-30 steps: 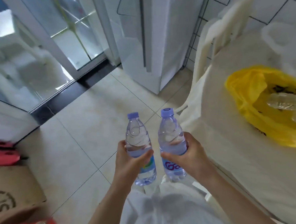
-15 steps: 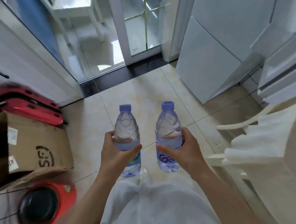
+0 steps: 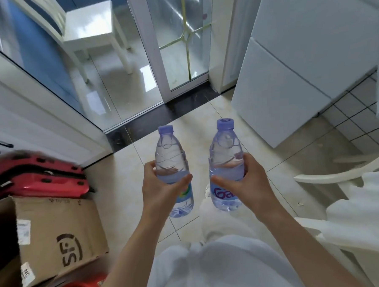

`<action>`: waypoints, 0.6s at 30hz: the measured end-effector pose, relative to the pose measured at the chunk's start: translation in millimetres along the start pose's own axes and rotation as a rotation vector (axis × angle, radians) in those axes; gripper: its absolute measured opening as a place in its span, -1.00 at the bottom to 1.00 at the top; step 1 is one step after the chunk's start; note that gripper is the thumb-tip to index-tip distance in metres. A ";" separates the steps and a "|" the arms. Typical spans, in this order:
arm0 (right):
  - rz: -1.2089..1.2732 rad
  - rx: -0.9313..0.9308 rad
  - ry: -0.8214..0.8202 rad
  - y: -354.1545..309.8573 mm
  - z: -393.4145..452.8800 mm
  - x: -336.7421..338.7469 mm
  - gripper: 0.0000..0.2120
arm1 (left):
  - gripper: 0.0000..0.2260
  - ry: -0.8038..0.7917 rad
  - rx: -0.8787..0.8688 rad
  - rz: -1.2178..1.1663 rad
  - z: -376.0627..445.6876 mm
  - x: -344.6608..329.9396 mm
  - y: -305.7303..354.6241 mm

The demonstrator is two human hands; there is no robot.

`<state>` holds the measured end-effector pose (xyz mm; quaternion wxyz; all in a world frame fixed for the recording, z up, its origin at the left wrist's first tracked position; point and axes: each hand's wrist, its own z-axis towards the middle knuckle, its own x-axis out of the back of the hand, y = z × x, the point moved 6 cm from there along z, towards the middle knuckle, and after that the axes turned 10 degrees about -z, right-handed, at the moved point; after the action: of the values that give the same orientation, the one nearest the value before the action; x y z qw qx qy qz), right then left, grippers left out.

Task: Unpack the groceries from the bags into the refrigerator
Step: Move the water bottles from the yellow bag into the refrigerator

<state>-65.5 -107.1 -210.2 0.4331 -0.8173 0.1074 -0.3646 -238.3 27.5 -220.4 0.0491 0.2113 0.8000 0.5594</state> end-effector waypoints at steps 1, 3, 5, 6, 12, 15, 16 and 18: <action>-0.001 0.001 0.006 -6.3 15.4 2.7 -0.37 | -0.40 -0.004 -0.002 0.002 14.1 -7.7 6.5; -0.011 0.007 0.018 -19.1 47.9 9.6 -0.36 | -0.41 -0.009 -0.009 0.009 42.9 -24.5 22.2; -0.006 0.008 0.030 -30.9 80.0 18.8 -0.35 | -0.41 -0.021 -0.013 0.013 71.1 -42.0 38.2; -0.003 0.006 0.034 -36.5 94.7 23.9 -0.35 | -0.40 -0.030 -0.011 0.017 84.3 -50.2 45.8; -0.003 0.022 0.121 -69.5 176.1 59.2 -0.35 | -0.41 -0.097 -0.072 0.025 162.4 -96.0 97.6; 0.038 -0.004 0.175 -77.9 208.6 72.5 -0.33 | -0.41 -0.146 -0.096 0.026 199.7 -115.4 120.5; 0.041 -0.009 0.188 -80.7 219.3 76.2 -0.31 | -0.40 -0.167 -0.101 0.025 212.9 -122.6 128.0; 0.055 -0.022 0.217 -86.1 240.6 82.7 -0.23 | -0.40 -0.211 -0.113 0.026 239.8 -137.7 142.1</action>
<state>147.0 55.6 -187.3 0.4200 -0.7744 0.1801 -0.4375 2.2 223.5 -200.5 0.1378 0.2761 0.7547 0.5790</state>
